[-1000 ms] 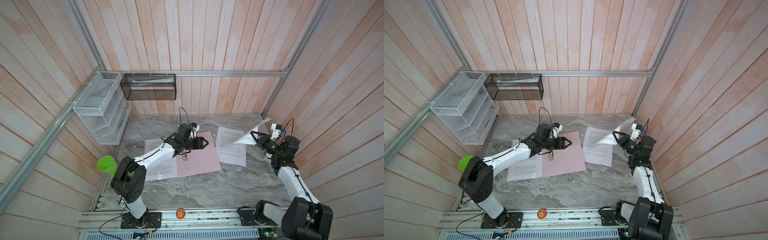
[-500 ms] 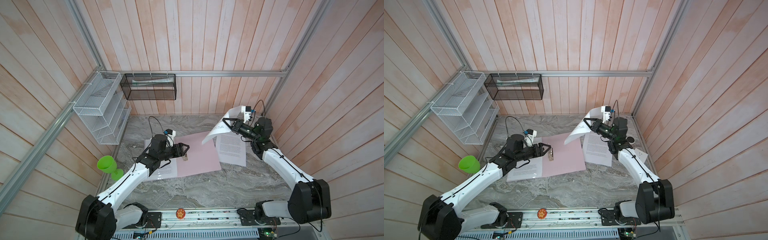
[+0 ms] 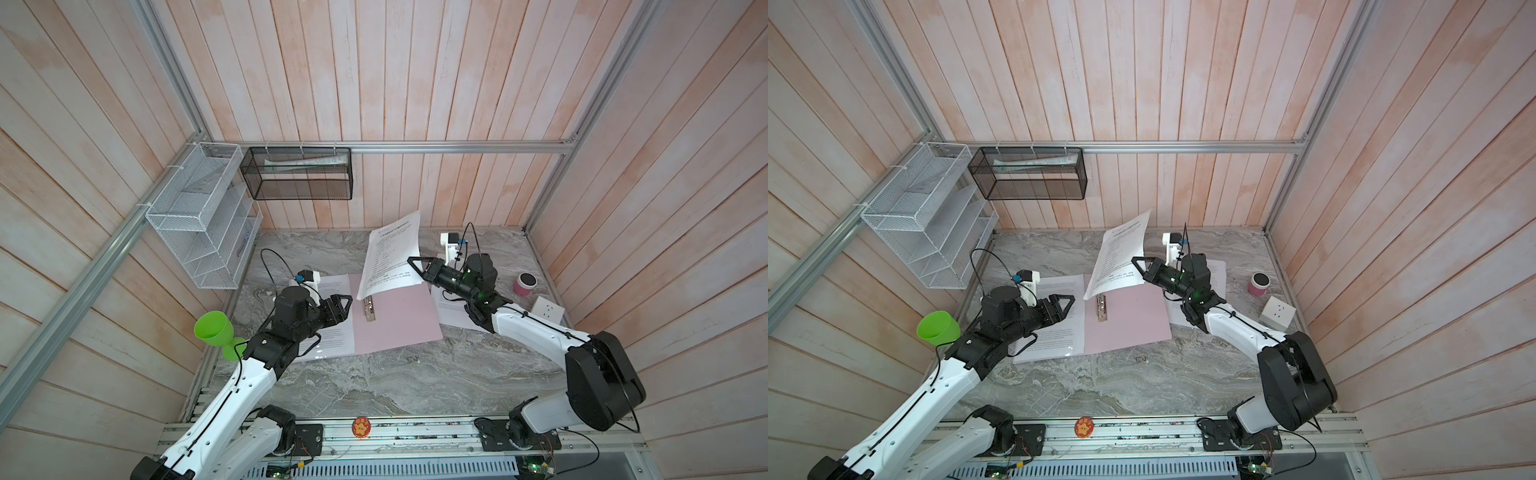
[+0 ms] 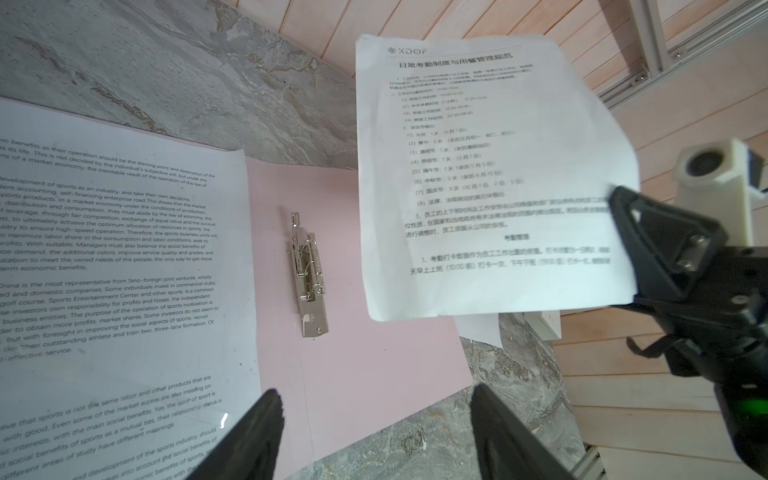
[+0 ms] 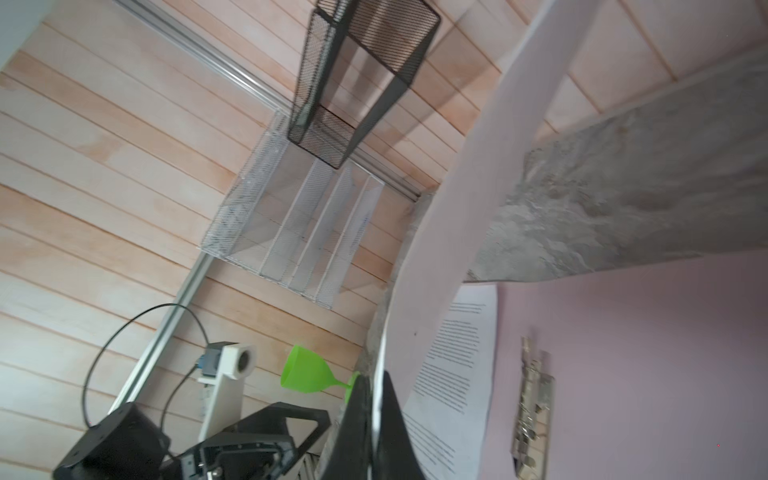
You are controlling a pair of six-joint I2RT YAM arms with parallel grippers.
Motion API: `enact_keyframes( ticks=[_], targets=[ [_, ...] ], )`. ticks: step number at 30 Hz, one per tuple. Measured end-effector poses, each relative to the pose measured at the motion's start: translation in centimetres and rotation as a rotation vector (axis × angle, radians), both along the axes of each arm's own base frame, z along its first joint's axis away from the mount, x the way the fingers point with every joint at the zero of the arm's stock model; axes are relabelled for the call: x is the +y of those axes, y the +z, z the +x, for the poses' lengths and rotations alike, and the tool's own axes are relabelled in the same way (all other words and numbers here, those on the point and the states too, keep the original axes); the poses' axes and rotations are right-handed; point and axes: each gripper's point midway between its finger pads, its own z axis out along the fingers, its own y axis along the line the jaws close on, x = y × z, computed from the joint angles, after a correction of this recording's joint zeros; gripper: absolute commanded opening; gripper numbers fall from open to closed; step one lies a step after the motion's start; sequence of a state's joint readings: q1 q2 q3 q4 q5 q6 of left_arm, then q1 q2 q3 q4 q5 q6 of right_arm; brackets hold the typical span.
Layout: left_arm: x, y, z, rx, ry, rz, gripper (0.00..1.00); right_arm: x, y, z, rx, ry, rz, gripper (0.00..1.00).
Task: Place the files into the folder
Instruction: 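Lift the held sheet and carry it over the pink folder with the right gripper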
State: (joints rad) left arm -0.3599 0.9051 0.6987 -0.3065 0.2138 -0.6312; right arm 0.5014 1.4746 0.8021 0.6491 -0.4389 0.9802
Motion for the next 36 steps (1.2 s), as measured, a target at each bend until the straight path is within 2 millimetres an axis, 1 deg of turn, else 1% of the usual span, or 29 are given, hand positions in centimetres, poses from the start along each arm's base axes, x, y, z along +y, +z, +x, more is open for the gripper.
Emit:
enact_keyframes(
  ticks=[3,5,6,8,11,12,25,30,31,33,36],
  targets=[
    [0.2,-0.7,0.0,0.011,0.010,0.010,0.73,-2.0,-5.9,-0.6,0.120,-0.093,-0.056,0.00],
    [0.3,-1.1,-0.1,0.018,0.011,0.013,0.73,-3.2,-9.1,-1.3,0.197,-0.145,-0.087,0.00],
    [0.3,-1.4,-0.2,0.023,0.012,0.015,0.73,-3.7,-10.3,-1.6,0.230,-0.166,-0.096,0.00],
    [0.3,-1.7,-0.3,0.031,0.012,0.017,0.73,-4.6,-12.2,-2.3,0.283,-0.194,-0.104,0.00],
    [0.3,-1.9,-0.3,0.033,0.012,0.017,0.73,-5.3,-13.6,-3.2,0.325,-0.207,-0.083,0.00],
    [0.3,-1.9,-0.3,0.033,0.013,0.016,0.73,-5.3,-13.8,-3.4,0.333,-0.203,-0.077,0.00],
    [0.0,-2.7,0.0,0.057,0.010,0.003,0.72,-3.5,-12.1,-4.4,0.321,-0.054,0.033,0.00],
    [-0.2,-3.5,-0.1,0.083,0.000,0.001,0.72,-3.4,-11.2,-4.4,0.323,-0.026,0.035,0.00],
    [-0.2,-3.6,-0.1,0.084,0.000,0.001,0.72,-3.4,-10.6,-4.2,0.316,-0.024,0.038,0.00],
    [-0.2,-3.5,-0.1,0.082,0.000,0.001,0.72,-3.0,-8.6,-3.5,0.286,-0.015,0.052,0.00],
    [-0.2,-3.5,0.0,0.078,0.000,0.000,0.72,-2.0,-4.4,-2.1,0.207,0.013,0.094,0.00]
  ],
)
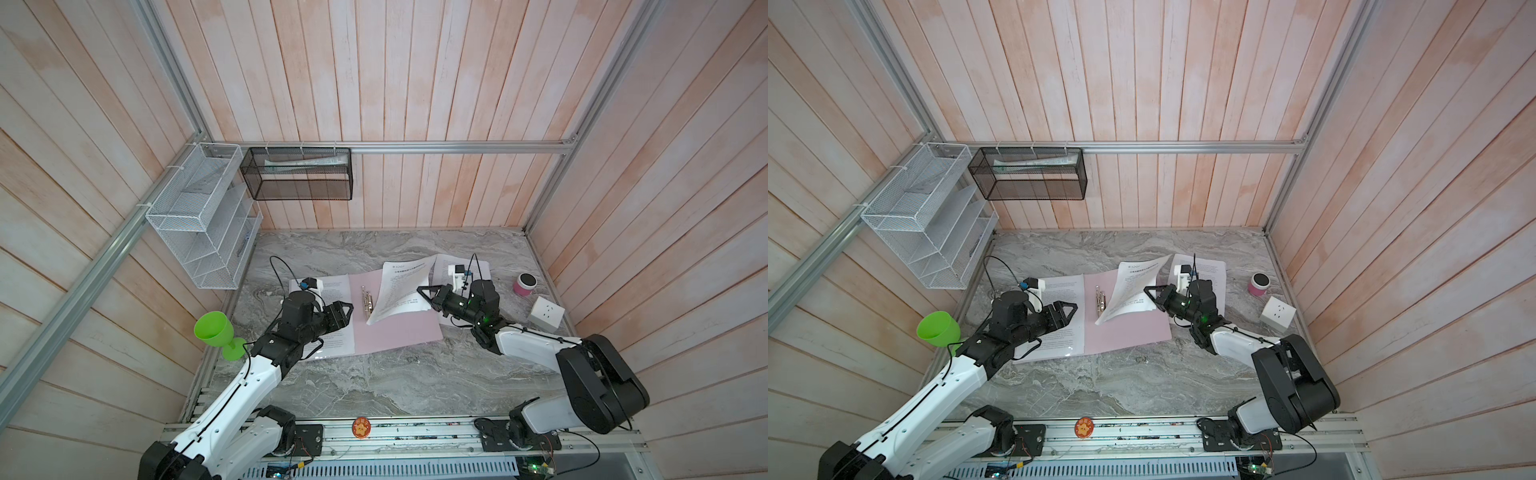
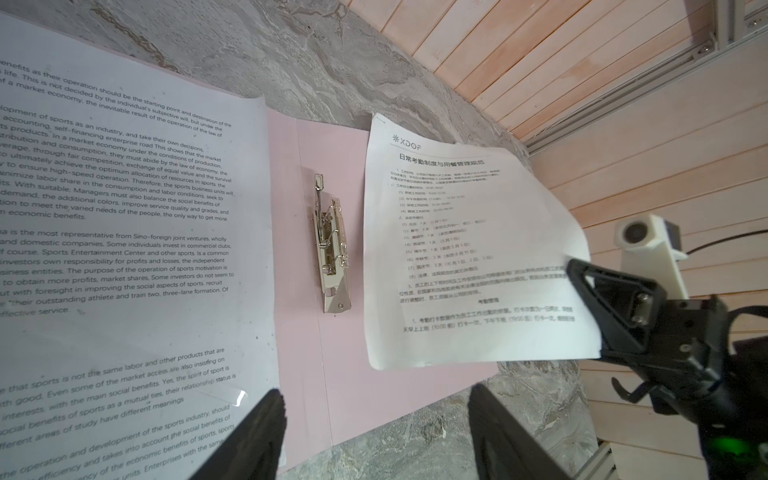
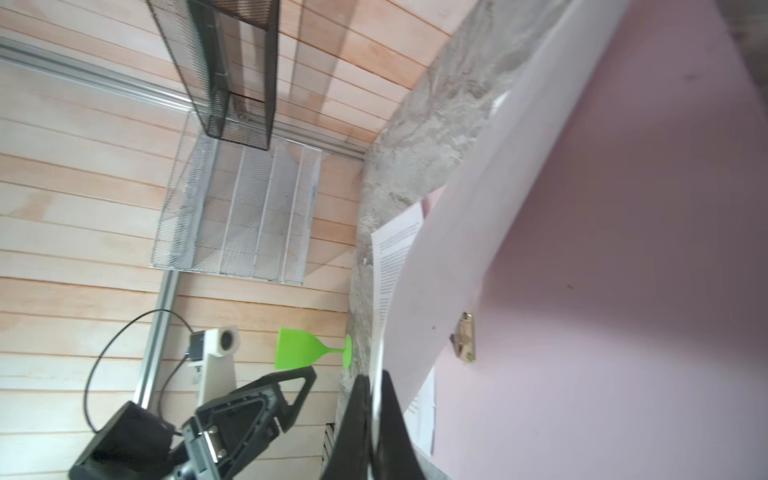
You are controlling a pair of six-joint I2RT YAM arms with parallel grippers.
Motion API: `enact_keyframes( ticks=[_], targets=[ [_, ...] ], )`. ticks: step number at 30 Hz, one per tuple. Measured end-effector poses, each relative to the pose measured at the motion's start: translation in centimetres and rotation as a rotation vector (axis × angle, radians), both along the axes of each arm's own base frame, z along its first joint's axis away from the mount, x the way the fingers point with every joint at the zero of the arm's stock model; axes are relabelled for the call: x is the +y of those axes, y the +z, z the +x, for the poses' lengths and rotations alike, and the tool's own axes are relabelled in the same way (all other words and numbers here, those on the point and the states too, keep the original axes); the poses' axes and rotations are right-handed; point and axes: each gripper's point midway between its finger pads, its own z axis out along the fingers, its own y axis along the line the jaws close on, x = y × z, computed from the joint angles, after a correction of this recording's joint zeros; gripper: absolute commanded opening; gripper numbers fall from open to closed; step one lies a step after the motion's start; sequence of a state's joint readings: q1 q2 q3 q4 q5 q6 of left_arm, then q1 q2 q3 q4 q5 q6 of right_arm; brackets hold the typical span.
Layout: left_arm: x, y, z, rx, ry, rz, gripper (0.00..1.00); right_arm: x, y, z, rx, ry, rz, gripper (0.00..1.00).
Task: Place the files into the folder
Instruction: 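Lift the held sheet and carry it over the pink folder with the right gripper, then lower the held sheet onto the pink folder beside the metal clip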
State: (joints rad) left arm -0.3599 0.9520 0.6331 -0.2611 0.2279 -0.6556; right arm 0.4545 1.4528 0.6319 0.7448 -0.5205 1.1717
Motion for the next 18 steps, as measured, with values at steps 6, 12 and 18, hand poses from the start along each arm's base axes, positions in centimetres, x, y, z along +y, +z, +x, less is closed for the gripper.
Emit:
enact_keyframes(
  ticks=[6,12,18],
  targets=[
    [0.0,-0.3,0.0,-0.001,0.000,-0.001,0.72,2.0,7.1,1.7,-0.140,0.045,0.093,0.00],
    [0.0,-0.5,-0.1,0.003,0.002,-0.001,0.72,3.9,6.4,1.7,-0.121,0.093,0.109,0.00],
    [0.1,-0.5,-0.2,0.003,0.002,-0.001,0.72,4.5,4.7,0.7,-0.078,0.113,0.111,0.00]
  ],
)
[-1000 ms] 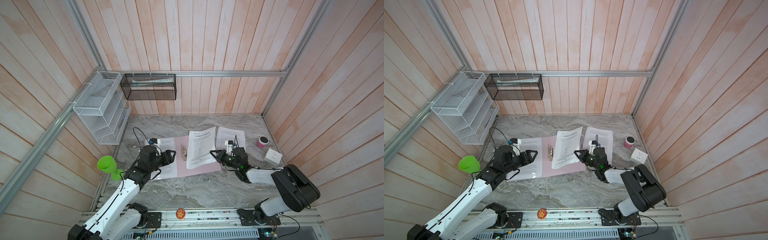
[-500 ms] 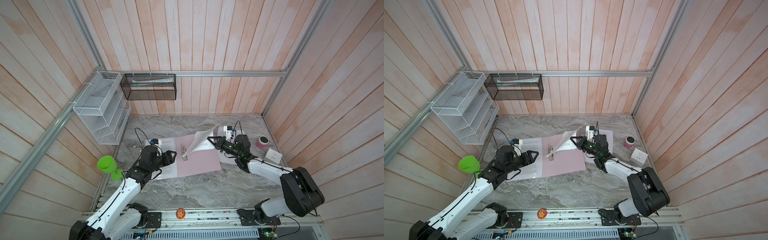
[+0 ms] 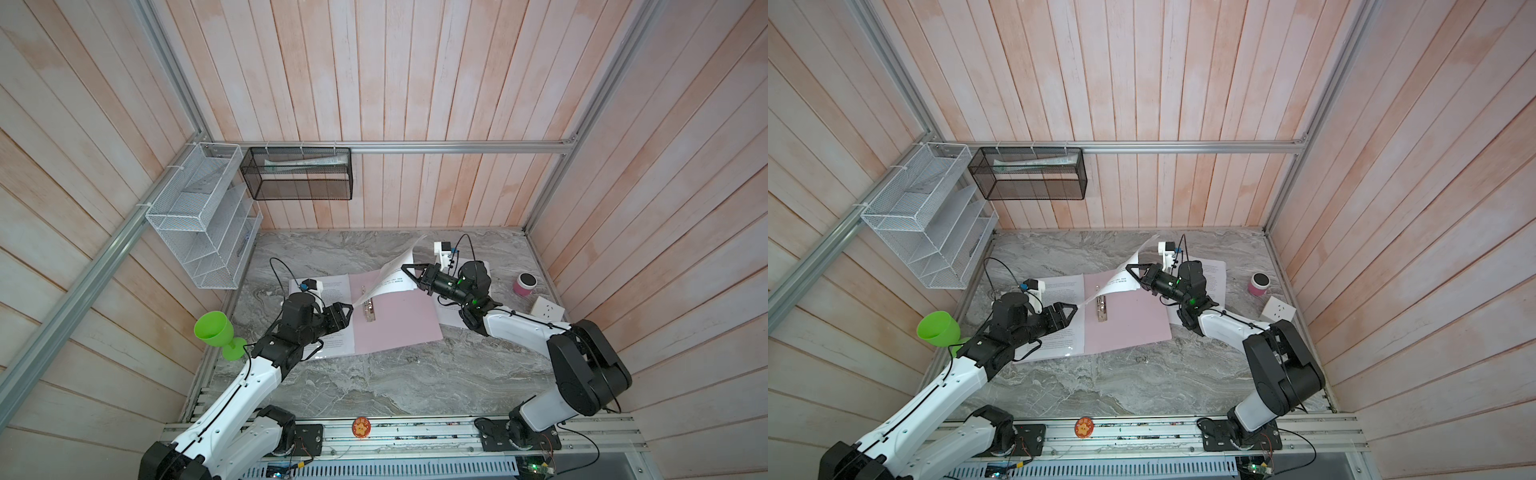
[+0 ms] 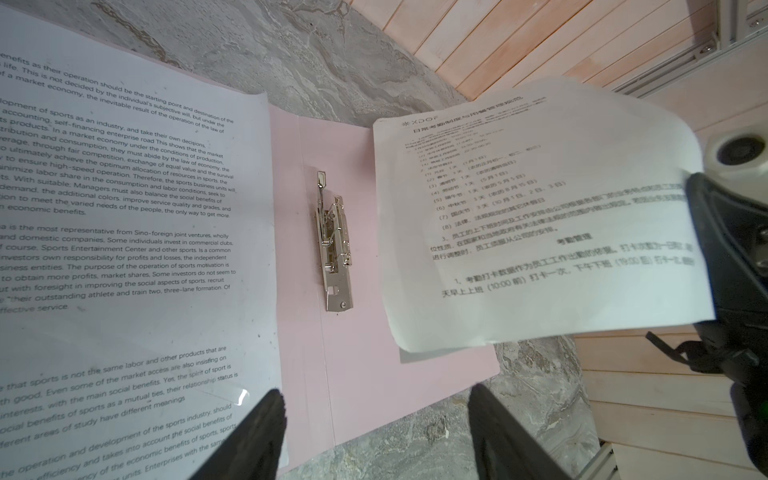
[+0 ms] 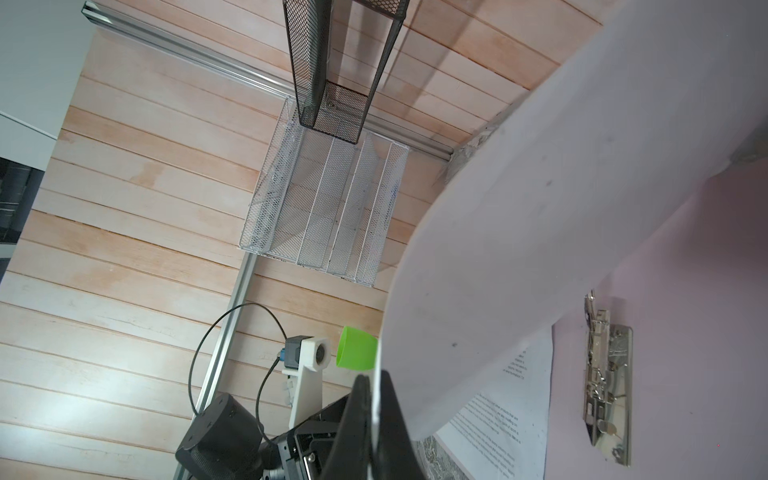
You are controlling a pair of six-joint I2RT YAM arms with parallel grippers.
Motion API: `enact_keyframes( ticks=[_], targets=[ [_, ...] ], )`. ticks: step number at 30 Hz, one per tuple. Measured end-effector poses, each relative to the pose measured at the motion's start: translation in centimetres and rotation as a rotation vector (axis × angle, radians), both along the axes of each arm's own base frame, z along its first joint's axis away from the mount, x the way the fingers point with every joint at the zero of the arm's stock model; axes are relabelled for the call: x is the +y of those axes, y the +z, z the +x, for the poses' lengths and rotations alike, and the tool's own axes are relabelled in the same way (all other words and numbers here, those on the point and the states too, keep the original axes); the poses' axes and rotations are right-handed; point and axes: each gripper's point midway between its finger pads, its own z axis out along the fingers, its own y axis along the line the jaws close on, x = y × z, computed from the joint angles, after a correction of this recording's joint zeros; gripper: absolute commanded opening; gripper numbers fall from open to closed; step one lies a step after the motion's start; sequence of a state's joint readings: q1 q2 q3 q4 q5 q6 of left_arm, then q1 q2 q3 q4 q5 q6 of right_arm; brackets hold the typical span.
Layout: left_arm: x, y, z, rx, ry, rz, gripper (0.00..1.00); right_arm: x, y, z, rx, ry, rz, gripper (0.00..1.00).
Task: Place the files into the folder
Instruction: 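Lower the held sheet onto the pink folder beside the metal clip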
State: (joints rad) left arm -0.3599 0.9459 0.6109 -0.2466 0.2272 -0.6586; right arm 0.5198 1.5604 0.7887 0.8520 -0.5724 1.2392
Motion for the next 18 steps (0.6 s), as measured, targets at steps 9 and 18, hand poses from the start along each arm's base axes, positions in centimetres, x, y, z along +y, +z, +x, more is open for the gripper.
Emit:
enact_keyframes(
  ticks=[9,18],
  targets=[
    [0.1,-1.0,-0.3,0.020,0.002,0.002,0.71,-2.7,-8.2,-3.8,0.153,-0.068,-0.111,0.00],
    [0.2,-2.0,-0.7,0.043,0.006,0.000,0.71,-6.1,-13.1,-7.1,0.237,-0.161,-0.165,0.00]
  ],
)
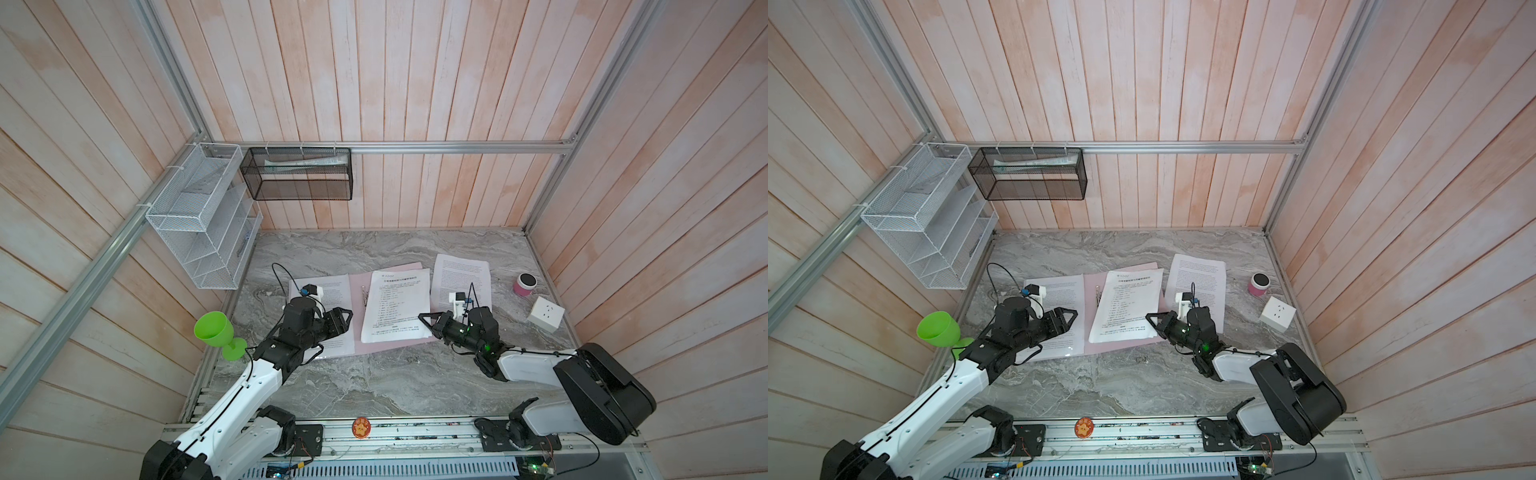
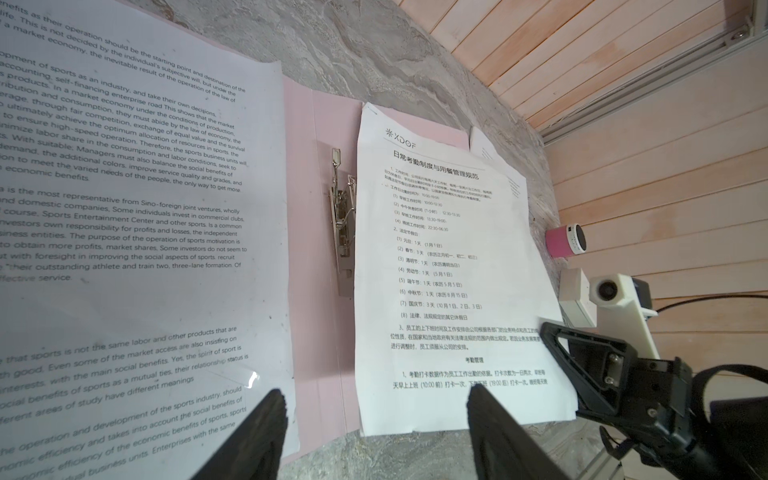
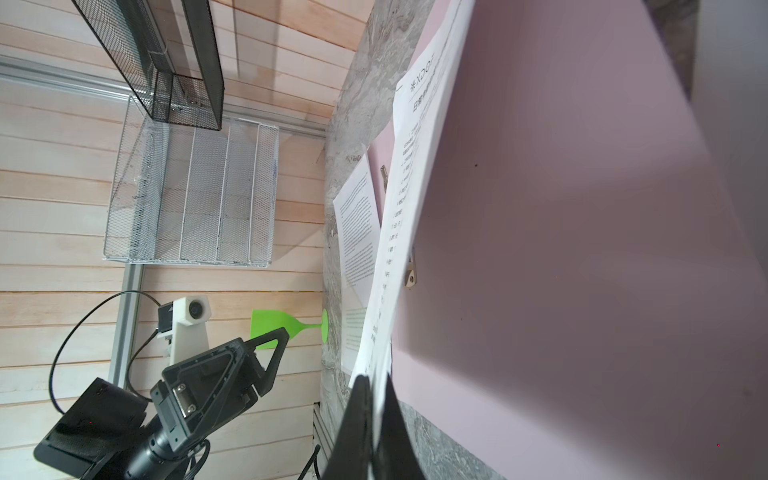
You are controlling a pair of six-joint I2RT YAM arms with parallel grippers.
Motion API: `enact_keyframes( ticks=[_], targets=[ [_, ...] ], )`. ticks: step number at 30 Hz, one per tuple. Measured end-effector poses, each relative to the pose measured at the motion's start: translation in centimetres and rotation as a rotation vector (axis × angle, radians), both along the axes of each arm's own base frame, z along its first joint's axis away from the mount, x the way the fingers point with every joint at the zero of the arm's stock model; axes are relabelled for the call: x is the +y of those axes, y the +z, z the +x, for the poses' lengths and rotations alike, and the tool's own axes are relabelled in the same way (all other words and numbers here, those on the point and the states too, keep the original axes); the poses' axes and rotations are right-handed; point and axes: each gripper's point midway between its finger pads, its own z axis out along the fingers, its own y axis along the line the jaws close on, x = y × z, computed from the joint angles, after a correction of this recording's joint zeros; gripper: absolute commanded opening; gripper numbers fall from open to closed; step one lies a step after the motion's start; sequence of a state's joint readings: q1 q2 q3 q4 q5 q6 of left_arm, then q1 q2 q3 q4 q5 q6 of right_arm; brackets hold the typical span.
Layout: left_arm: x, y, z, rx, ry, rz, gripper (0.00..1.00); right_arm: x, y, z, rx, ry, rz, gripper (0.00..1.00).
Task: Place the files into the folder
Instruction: 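Lower the held sheet onto the pink folder beside the metal clip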
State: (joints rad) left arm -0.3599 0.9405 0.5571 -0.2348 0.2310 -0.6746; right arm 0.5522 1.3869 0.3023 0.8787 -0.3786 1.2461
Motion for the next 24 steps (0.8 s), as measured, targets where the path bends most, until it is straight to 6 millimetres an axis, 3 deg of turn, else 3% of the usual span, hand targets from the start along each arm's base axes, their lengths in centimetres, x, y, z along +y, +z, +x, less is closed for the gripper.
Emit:
enact_keyframes(
  ticks=[11,20,24],
  targets=[
    [0.3,-1.1,-1.1,0.015,0.006,-0.011,0.70,-1.9,-0.8,-1.2,-0.049,-0.046,-0.051,0.00],
    [0.4,-1.3,-1.2,0.017,0.011,-0.019,0.70,-1.2,-3.2,-1.5,-0.003,0.004,-0.086,0.00],
    [0.4,-1.3,-1.2,0.017,0.011,-0.018,0.70,-0.6,-2.6,-1.4,0.014,0.022,-0.043,0.00]
  ],
)
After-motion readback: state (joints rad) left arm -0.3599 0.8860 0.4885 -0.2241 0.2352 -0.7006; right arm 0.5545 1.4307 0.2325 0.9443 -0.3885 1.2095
